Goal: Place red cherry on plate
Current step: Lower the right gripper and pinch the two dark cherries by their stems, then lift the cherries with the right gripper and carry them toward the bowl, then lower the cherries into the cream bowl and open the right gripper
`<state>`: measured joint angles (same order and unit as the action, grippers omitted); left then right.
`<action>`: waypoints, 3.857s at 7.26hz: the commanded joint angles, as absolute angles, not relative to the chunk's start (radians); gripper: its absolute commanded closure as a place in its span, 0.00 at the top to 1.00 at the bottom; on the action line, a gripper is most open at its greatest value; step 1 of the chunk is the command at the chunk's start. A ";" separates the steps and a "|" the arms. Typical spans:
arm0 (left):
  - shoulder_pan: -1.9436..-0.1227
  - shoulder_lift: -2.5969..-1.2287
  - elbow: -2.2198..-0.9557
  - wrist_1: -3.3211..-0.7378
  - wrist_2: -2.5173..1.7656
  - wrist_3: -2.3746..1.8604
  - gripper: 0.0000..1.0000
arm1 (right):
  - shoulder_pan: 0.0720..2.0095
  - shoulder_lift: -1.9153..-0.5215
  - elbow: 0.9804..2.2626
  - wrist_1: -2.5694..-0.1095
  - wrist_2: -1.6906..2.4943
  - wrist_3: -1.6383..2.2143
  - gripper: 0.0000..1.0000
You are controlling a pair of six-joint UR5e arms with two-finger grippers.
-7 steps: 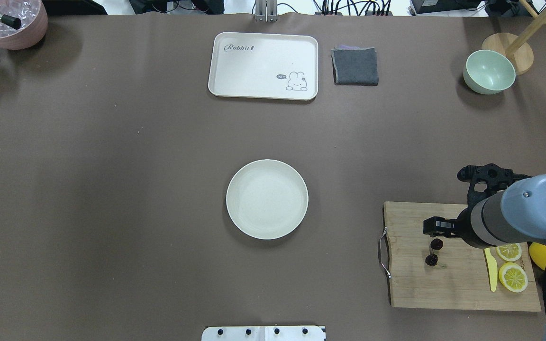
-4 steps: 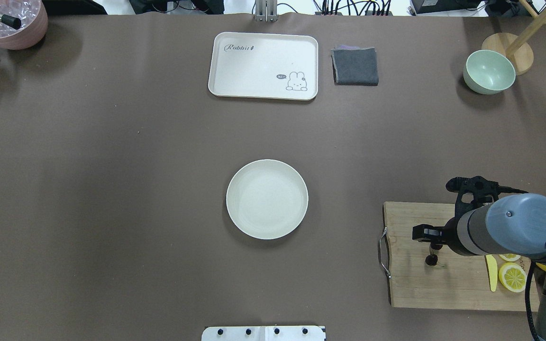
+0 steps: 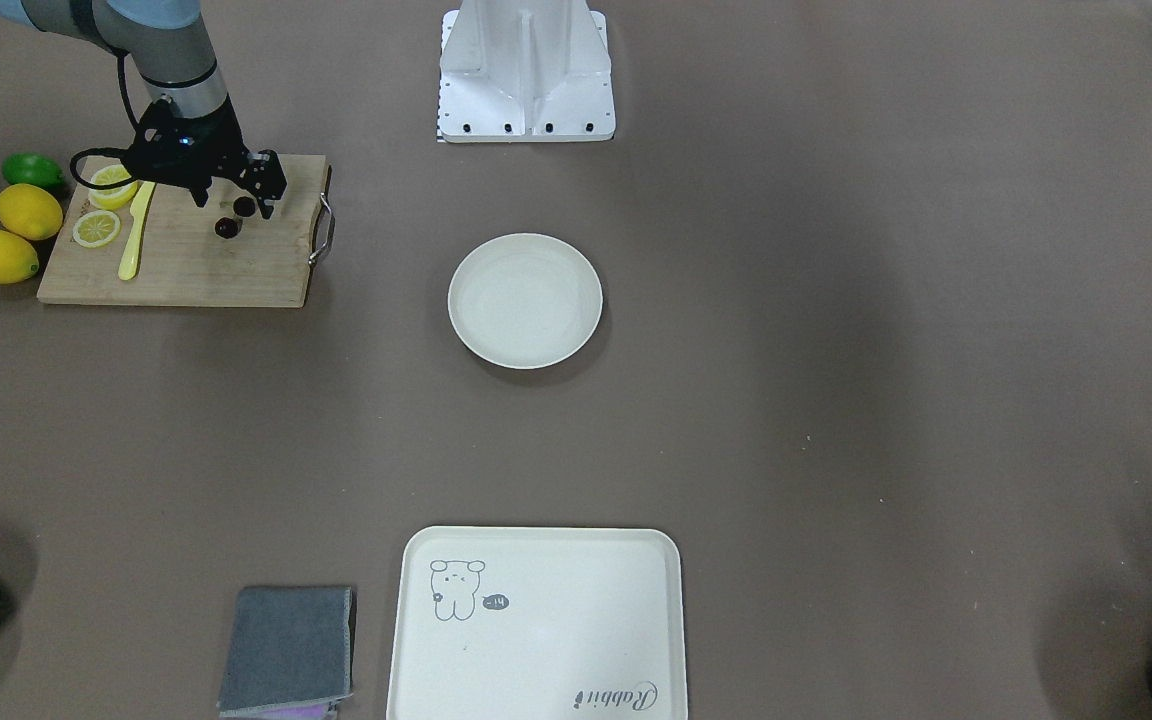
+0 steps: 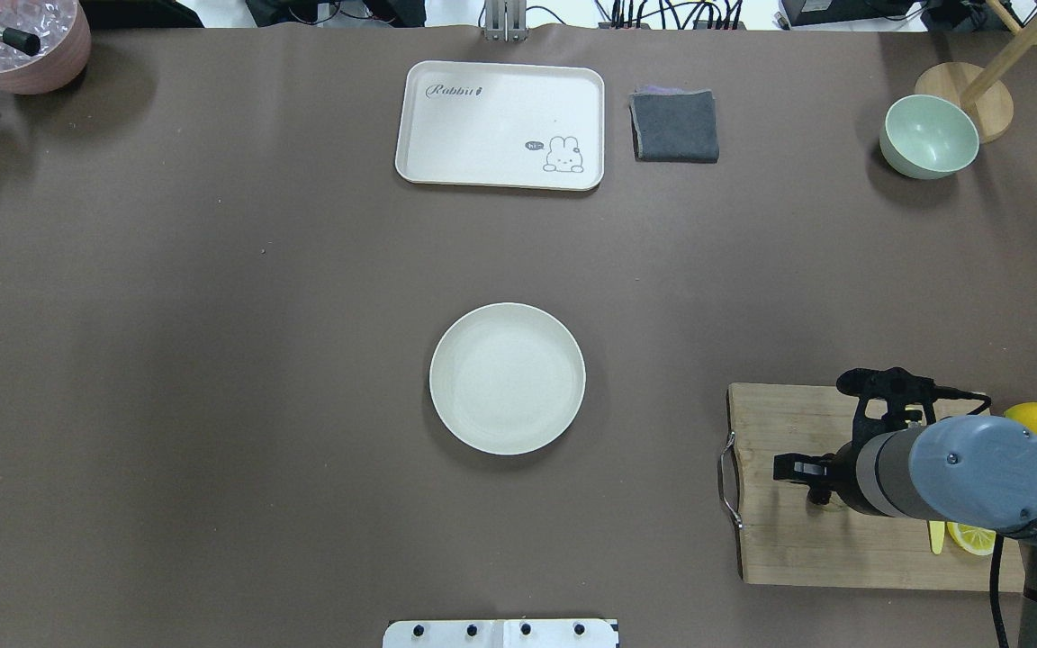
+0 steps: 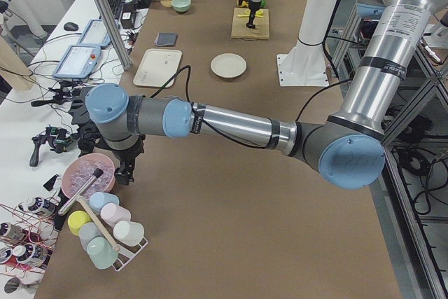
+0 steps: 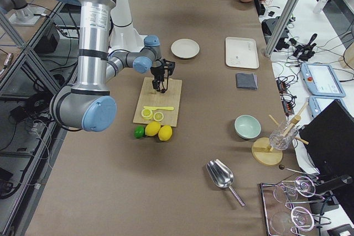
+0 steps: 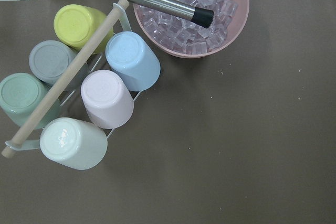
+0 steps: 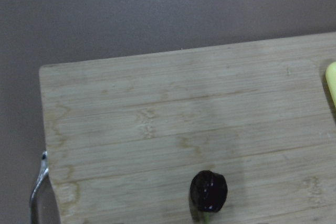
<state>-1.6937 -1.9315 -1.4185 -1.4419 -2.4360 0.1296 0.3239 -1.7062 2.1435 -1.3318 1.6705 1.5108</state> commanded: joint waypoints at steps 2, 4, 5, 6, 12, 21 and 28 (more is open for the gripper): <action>-1.700 -1.928 -1.420 -1.442 -2.436 0.135 0.98 | 0.287 -1.749 2.122 -1.232 1.641 1.555 0.60; -1.700 -1.927 -1.420 -1.443 -2.436 0.137 0.98 | 0.285 -1.769 2.102 -1.184 1.640 1.554 0.33; -1.700 -1.928 -1.422 -1.443 -2.436 0.137 0.98 | 0.287 -1.769 2.102 -1.184 1.637 1.554 0.06; -1.701 -1.928 -1.422 -1.443 -2.434 0.137 0.98 | 0.285 -1.766 2.102 -1.184 1.635 1.551 0.00; -1.700 -1.937 -1.422 -1.443 -2.436 0.135 0.98 | 0.539 -1.772 2.268 -1.288 1.895 1.444 0.00; -1.687 -1.928 -1.453 -1.437 -2.437 0.127 0.98 | 0.714 -0.993 2.263 -2.244 1.993 1.179 0.00; -1.686 -1.921 -1.450 -1.437 -2.436 0.126 0.98 | 0.474 -0.696 1.738 -1.955 1.853 1.405 0.00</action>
<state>-1.6864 -1.9216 -1.4503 -1.4374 -2.4354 0.1263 0.5064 -0.7489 1.8504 -2.0110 1.8758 1.3787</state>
